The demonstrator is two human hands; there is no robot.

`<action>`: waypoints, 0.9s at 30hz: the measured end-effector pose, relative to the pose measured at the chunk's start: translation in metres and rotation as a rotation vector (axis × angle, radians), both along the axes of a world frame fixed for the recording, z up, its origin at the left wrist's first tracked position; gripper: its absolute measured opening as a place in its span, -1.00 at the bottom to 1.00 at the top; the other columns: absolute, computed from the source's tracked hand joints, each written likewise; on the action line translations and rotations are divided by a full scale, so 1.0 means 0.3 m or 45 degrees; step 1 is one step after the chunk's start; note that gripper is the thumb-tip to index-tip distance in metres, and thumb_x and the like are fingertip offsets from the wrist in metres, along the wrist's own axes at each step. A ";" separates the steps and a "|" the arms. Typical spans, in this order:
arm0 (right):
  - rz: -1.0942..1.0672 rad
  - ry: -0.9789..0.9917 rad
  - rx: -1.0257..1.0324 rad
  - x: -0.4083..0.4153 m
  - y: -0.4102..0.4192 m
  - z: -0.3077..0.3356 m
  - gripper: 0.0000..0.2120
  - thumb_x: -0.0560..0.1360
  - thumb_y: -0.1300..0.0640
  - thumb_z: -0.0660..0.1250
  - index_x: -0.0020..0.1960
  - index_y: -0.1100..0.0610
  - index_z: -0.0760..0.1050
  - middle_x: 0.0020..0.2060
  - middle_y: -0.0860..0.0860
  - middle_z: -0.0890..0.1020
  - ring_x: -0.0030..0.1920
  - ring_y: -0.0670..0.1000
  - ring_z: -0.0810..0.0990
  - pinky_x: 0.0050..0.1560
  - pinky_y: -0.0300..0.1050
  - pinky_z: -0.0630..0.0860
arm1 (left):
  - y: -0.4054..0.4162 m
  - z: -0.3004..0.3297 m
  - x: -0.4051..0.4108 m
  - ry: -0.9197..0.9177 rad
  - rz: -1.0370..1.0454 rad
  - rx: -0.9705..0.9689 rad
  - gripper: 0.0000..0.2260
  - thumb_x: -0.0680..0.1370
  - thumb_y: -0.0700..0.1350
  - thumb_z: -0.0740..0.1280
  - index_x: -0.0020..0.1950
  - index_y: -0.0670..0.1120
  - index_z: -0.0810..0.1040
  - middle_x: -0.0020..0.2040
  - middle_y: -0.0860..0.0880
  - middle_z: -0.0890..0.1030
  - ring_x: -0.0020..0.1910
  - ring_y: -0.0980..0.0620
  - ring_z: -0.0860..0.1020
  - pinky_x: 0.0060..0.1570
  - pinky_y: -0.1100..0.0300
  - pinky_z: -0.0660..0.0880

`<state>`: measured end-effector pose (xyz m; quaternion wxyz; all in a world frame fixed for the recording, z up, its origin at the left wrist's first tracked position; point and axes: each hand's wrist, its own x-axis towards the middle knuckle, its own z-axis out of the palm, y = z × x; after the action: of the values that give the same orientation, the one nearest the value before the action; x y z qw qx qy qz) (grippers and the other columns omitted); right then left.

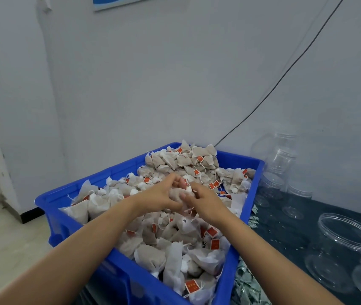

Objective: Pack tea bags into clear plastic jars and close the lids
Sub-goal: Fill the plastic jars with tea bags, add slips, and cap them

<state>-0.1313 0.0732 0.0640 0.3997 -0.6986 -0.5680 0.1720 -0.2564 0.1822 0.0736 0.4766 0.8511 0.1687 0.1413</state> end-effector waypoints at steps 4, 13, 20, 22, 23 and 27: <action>-0.304 -0.190 -0.002 0.026 0.011 -0.011 -0.79 0.61 0.00 0.19 -0.10 0.11 0.42 -0.21 0.01 0.52 -0.21 -0.01 0.47 -0.15 -0.06 0.43 | -0.006 -0.012 0.002 0.071 0.058 0.258 -0.53 0.44 -0.10 0.50 0.17 0.04 0.26 0.12 0.03 0.40 0.01 0.04 0.56 -0.08 0.22 0.57; -0.567 0.273 0.439 0.031 -0.007 0.018 -0.69 0.55 0.16 0.27 -0.36 0.08 0.36 -0.44 -0.06 0.45 -0.40 -0.09 0.40 -0.37 -0.23 0.32 | -0.043 -0.050 0.052 0.403 -0.238 1.085 -0.53 0.34 0.25 0.48 0.10 0.13 0.36 0.03 0.21 0.37 -0.07 0.27 0.33 -0.10 0.42 0.29; 0.276 0.684 0.088 -0.003 -0.060 0.056 -0.73 0.46 0.47 0.12 -0.02 0.17 0.44 -0.20 0.12 0.63 -0.43 -0.08 0.41 -0.44 -0.18 0.26 | 0.048 -0.057 0.031 0.379 0.140 0.999 -0.91 0.51 -0.14 0.38 0.01 -0.04 0.56 -0.07 0.02 0.58 -0.11 0.08 0.49 -0.14 0.28 0.39; 0.593 0.390 -0.215 -0.024 -0.071 0.048 -0.77 0.51 0.37 0.19 -0.02 0.14 0.56 -0.14 0.04 0.63 -0.37 -0.07 0.44 -0.39 -0.17 0.31 | 0.073 -0.056 0.018 0.331 0.232 0.992 -0.93 0.50 -0.18 0.36 -0.08 -0.01 0.55 -0.12 0.05 0.58 -0.14 0.09 0.49 -0.20 0.31 0.36; 0.716 0.234 -0.369 -0.037 -0.073 0.039 -0.81 0.54 0.30 0.24 0.03 0.13 0.59 -0.11 -0.01 0.62 -0.31 -0.03 0.48 -0.34 -0.12 0.40 | 0.082 -0.057 0.014 0.323 0.250 0.979 -0.91 0.49 -0.20 0.36 -0.14 -0.01 0.53 -0.15 0.07 0.56 -0.16 0.10 0.47 -0.23 0.31 0.35; 0.750 -0.112 -0.804 -0.057 -0.067 0.024 -0.58 0.46 0.20 0.45 0.28 0.01 0.49 0.29 -0.04 0.50 0.28 0.29 0.46 0.29 0.29 0.41 | 0.093 -0.061 0.007 0.312 0.262 0.856 -0.84 0.45 -0.21 0.42 -0.21 0.02 0.51 -0.21 0.14 0.50 -0.21 0.18 0.43 -0.22 0.33 0.37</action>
<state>-0.1485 0.0533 0.0711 0.0756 -0.6012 -0.6791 0.4142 -0.2544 0.2101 0.0554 0.1298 0.9493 0.2535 0.1331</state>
